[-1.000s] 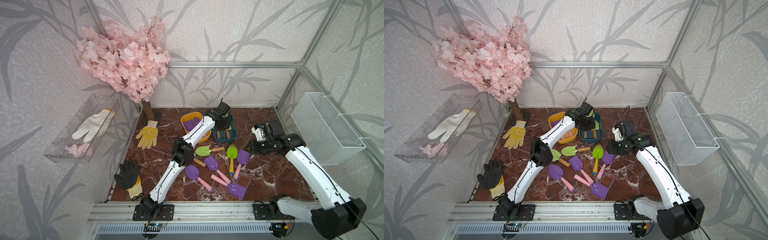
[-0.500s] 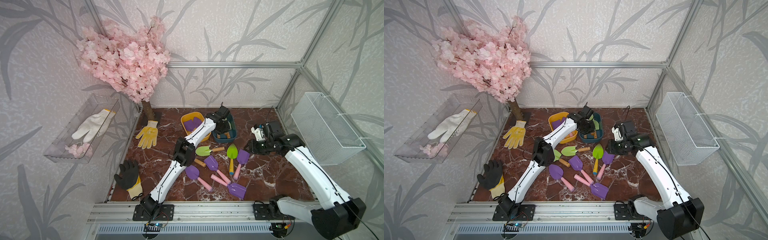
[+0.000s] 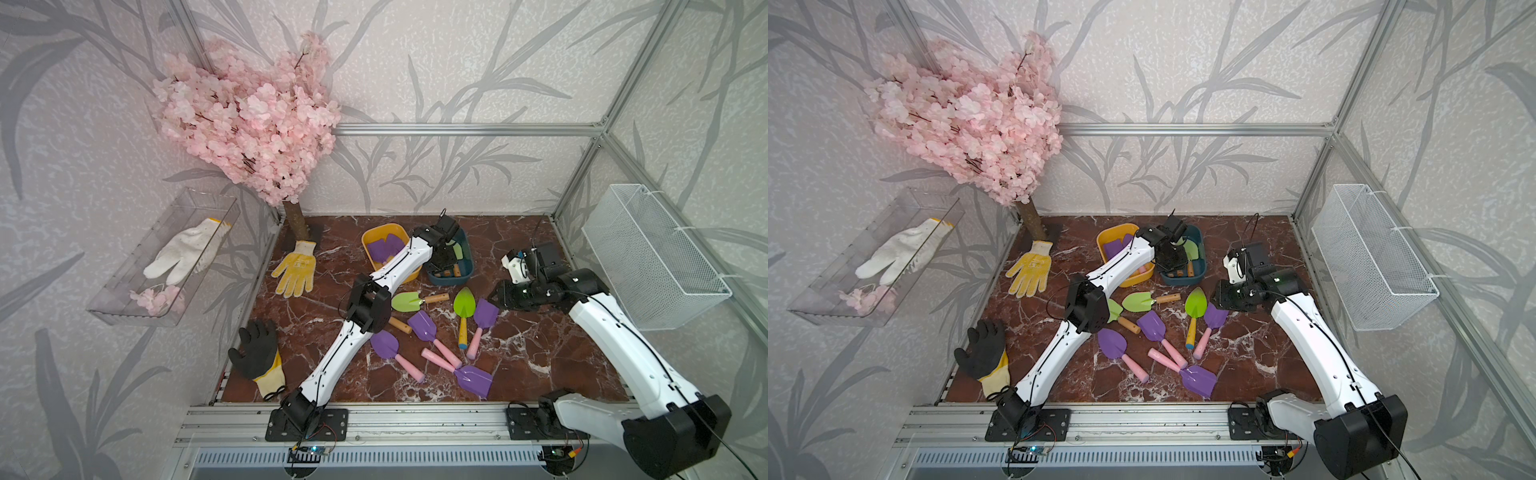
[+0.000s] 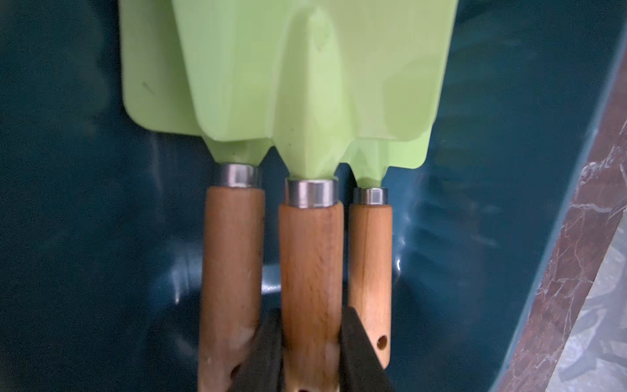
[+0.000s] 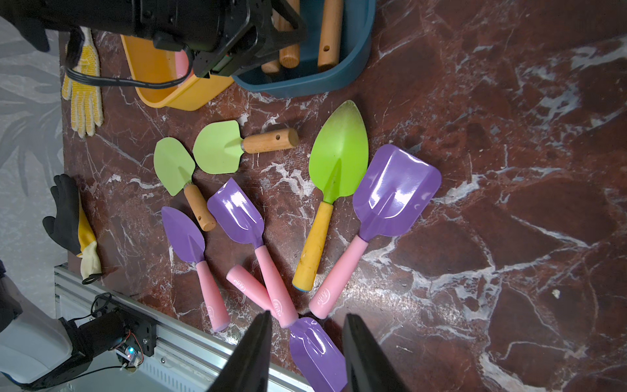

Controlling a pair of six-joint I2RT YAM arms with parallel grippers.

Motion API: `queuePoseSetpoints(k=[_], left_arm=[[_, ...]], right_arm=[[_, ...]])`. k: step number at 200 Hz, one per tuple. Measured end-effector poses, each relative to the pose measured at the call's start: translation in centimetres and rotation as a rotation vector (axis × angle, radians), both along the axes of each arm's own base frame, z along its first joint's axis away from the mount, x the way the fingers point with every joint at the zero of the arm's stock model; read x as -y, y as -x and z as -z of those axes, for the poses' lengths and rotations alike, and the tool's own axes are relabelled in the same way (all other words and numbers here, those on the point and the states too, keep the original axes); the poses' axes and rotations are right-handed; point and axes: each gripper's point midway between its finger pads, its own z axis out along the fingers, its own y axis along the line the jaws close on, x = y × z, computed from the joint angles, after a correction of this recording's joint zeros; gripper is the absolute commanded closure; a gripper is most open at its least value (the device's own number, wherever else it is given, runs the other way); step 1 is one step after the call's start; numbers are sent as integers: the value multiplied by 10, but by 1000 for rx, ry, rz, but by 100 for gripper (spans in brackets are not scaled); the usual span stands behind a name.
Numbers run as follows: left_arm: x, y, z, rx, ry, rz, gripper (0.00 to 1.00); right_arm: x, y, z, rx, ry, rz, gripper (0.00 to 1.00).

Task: Sort the small shovels by color and place them into the storage box
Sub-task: Place the shovel in the storage box.

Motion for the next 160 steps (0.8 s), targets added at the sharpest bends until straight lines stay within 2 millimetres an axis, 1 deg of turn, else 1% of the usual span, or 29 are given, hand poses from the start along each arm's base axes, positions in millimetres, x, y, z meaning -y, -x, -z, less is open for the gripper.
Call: queuePoseSetpoints(k=[84, 160], left_arm=[[3, 10, 6, -18, -17, 29, 100], [2, 12, 11, -30, -25, 33, 100]], right_arm=[[0, 0, 0, 1, 0, 0, 60], [0, 2, 3, -8, 2, 0, 60]])
